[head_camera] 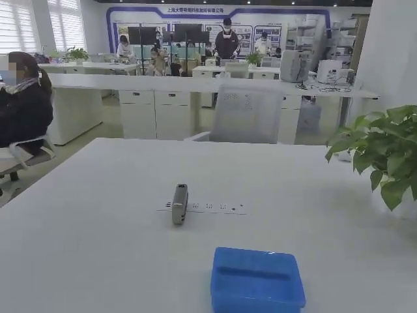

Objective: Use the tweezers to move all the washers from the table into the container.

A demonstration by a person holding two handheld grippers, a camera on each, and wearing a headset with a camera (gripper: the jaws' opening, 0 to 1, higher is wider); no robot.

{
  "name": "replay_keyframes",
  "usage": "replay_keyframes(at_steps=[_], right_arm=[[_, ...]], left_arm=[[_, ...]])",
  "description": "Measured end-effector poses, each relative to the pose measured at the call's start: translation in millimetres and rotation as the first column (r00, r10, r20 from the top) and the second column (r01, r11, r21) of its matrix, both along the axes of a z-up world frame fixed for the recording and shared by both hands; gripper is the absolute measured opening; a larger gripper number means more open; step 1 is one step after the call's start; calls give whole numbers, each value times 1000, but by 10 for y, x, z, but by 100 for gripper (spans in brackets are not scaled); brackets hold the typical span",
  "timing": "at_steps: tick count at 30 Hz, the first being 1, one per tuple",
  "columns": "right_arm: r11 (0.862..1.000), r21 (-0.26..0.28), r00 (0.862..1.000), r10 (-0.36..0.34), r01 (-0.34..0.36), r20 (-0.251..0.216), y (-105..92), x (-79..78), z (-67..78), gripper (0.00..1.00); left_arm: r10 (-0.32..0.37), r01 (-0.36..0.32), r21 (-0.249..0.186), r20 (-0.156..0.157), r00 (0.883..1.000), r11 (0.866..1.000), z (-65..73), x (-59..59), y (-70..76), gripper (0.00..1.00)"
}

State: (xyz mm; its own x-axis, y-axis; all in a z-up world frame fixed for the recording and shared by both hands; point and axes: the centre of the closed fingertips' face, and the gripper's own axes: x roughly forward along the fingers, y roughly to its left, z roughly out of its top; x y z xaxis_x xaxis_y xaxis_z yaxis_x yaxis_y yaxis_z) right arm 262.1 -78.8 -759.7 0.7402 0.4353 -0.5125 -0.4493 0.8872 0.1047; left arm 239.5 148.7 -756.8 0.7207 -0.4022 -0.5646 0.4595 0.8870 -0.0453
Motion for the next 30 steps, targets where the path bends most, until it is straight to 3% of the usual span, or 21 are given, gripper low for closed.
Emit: replay_keyframes(at_steps=[2,6,9,11,13,20,26,27,28,30], right_arm=[[1000,5,1000,-5,5,2,-5,4,6,94],[1000,22,1000,-11,11,-13,-8,4,-12,94],[999,32,1000,-19,19,-7,-17,7,5,95],[999,32,1000,-23,23,-10,-20,7,-2,95],[999,31,1000,-22,23,-18,-18,4,-15,95],[1000,15,999,-6,7,-32,11,-13,-58,94],[1000,4,999,0,0,-40,22,-23,-82,93],[1000,0,999,1,-1,-41,29,-25,-89,93],[1000,-1,999,2,-2,-42,31,-26,-92,93],[1000,-10,998,9,-9,-56,51,-32,-125,92]], left_arm=[[17,-17,3,3,1000,1000,2,-18,42,99],[50,-50,5,42,998,999,49,-33,88,99],[78,-78,-16,43,996,997,41,-30,118,99],[93,-92,-11,51,994,996,30,-33,143,99],[96,-96,-4,38,995,995,5,-51,150,99],[117,-119,22,63,991,993,-14,-62,199,99],[147,-148,6,78,986,989,-53,-61,255,99],[153,-154,14,81,985,988,-71,-55,268,97],[153,-159,77,81,985,984,-76,-55,335,94],[174,-181,53,124,977,982,-9,-28,338,89]])
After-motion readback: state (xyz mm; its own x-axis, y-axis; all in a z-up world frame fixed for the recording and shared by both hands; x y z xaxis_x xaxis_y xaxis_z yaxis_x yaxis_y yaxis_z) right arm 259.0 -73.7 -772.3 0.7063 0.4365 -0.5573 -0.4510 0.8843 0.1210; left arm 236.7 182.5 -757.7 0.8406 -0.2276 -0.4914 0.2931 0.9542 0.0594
